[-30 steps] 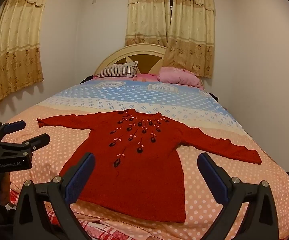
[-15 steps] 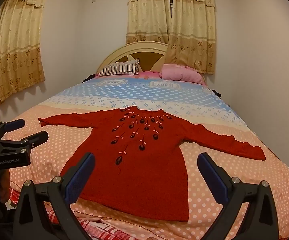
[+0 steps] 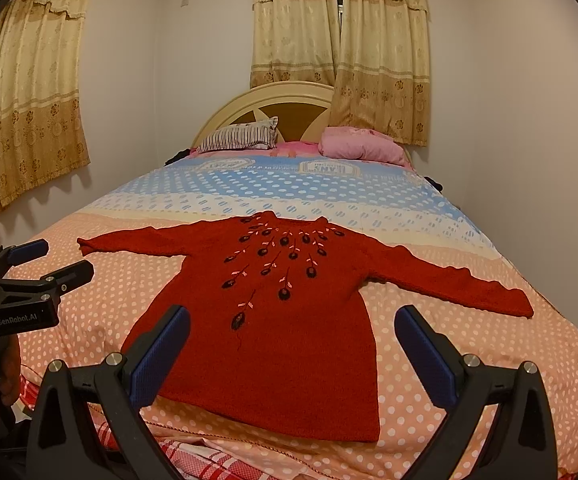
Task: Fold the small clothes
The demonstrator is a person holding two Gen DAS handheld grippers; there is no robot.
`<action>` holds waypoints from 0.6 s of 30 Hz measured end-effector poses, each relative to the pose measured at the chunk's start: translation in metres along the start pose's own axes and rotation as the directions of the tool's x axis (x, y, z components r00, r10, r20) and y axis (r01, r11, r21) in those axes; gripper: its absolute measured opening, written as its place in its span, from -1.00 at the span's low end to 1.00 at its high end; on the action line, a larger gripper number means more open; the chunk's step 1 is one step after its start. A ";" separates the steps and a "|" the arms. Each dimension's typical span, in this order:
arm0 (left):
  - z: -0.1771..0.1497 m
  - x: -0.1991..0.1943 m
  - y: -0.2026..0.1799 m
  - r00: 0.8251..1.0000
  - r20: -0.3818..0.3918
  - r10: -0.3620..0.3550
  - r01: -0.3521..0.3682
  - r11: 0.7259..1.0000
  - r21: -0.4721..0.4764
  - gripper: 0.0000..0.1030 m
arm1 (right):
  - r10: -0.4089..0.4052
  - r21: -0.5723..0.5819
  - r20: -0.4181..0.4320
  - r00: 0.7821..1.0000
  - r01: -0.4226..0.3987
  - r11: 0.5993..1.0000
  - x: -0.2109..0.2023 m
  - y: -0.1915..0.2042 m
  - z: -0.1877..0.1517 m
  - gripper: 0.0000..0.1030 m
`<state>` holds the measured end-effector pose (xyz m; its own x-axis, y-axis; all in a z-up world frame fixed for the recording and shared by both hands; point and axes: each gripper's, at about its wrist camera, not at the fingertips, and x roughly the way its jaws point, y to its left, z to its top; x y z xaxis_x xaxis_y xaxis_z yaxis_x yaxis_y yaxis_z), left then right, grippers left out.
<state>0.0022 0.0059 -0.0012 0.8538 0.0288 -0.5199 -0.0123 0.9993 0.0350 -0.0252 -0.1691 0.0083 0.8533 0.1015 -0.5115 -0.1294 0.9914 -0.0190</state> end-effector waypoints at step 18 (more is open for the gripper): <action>0.000 0.003 0.004 1.000 -0.006 0.003 -0.003 1.000 -0.003 1.00 | -0.002 0.006 -0.008 1.000 0.002 1.000 0.002 0.000 -0.002 0.98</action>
<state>0.0048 0.0103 -0.0025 0.8507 0.0322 -0.5246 -0.0169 0.9993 0.0339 -0.0246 -0.1690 0.0056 0.8493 0.0993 -0.5185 -0.1250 0.9921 -0.0147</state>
